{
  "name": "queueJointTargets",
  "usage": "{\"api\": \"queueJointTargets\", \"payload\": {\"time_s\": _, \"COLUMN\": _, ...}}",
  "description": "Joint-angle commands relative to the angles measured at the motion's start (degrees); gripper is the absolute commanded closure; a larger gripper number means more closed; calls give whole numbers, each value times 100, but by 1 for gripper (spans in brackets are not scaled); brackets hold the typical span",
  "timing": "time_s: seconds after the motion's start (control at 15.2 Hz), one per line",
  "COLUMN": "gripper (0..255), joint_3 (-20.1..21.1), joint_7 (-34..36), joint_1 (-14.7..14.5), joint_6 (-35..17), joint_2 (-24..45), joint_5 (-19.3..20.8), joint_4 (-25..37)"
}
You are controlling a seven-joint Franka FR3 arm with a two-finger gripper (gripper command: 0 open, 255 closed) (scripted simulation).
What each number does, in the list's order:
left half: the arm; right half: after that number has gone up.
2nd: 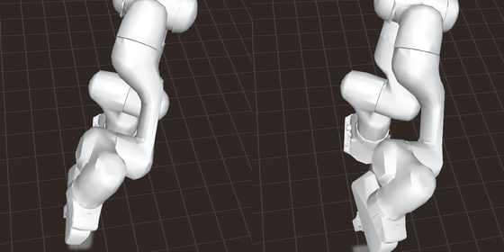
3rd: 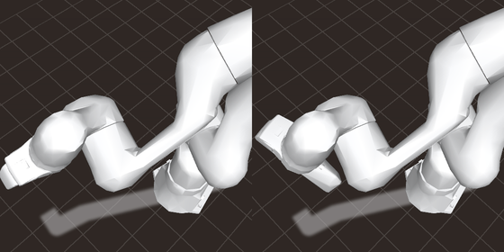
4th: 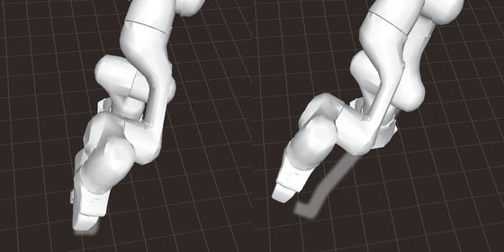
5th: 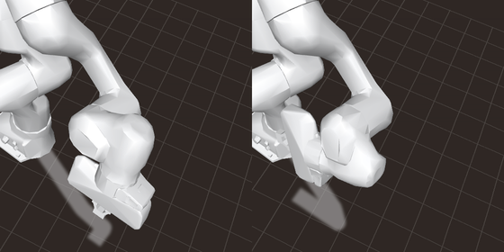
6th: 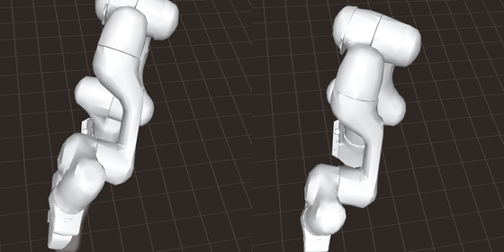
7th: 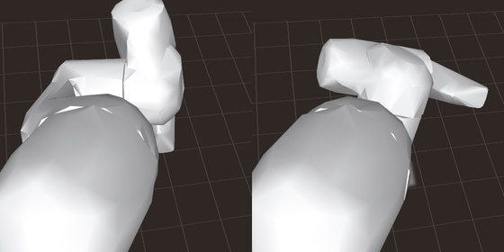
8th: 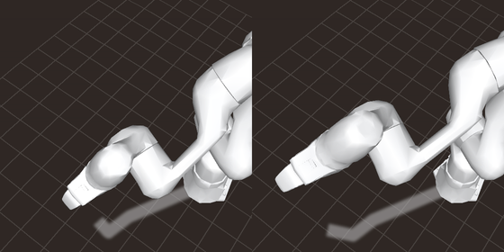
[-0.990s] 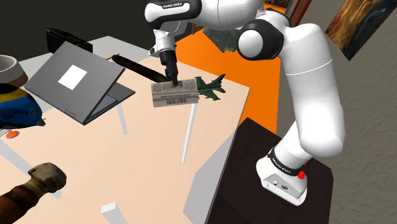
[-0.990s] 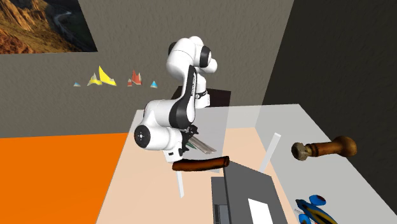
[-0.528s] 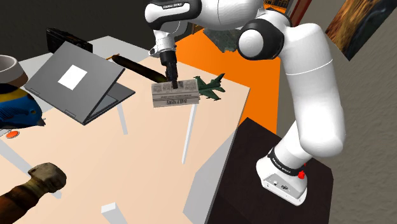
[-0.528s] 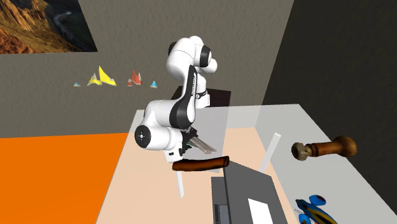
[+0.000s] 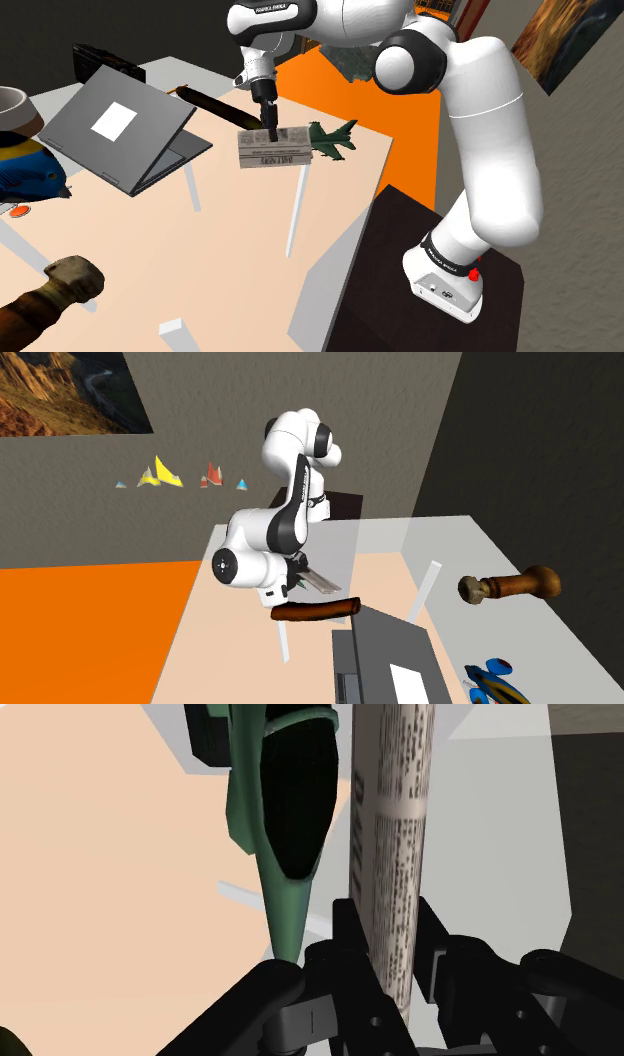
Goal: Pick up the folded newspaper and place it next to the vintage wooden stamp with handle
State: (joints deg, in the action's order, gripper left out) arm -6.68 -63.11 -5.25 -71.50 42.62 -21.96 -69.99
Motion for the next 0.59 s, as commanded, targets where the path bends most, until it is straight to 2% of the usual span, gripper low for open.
{"api": "queueJointTargets", "payload": {"time_s": 0.0, "gripper": 255, "joint_3": -8, "joint_7": -7, "joint_1": 4, "joint_6": -7, "joint_2": 0, "joint_5": 12, "joint_4": -25}}
{"api": "queueJointTargets", "payload": {"time_s": 0.53, "gripper": 255, "joint_3": 1, "joint_7": 156, "joint_1": 43, "joint_6": 466, "joint_2": -164, "joint_5": -12, "joint_4": 311}}
